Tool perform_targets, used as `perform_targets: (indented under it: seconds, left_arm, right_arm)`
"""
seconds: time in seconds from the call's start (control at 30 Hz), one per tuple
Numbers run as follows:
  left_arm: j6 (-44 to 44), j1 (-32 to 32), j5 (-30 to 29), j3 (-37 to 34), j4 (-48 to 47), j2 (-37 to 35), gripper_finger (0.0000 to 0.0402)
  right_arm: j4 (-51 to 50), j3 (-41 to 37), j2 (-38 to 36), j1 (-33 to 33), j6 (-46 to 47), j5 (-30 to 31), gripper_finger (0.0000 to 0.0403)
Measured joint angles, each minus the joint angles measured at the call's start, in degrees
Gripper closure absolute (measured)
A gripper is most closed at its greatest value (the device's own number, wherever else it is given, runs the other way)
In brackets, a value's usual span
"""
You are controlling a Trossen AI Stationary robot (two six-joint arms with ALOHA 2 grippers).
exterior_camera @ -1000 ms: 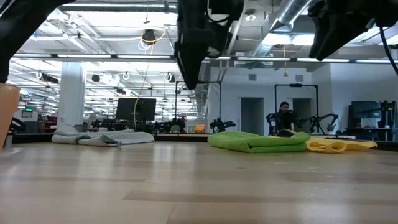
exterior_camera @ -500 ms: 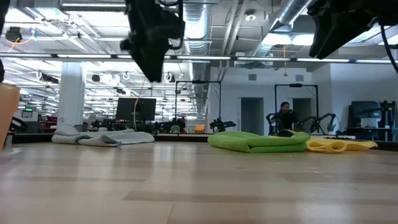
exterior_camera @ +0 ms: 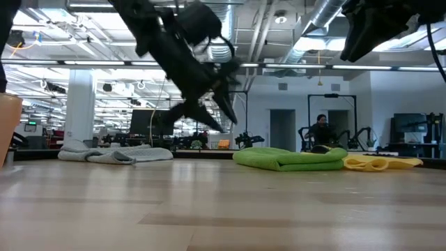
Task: Fold microfiber towels
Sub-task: Put the green microfiber towel into the orange bin
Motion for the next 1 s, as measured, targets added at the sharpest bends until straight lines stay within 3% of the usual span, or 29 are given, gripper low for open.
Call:
perform_targets:
  seconds: [0.23,0.4,1.0]
  left_arm:
    - [-2.6,1.7,6.8,0.0,10.3,9.5,0.0262]
    - [-4.2,2.4,8.2,0.0,17.2,13.1,0.0262]
    - [-7.0,2.6,0.4,1.9,18.7,16.7,0.0263]
  right_arm:
    - [0.0,0.0,0.0,0.0,0.0,0.0,0.0235]
    - [-0.2,0.0,0.0,0.0,0.0,0.0,0.0236]
    - [0.1,0.0,0.0,-0.1,0.0,0.0,0.0235]
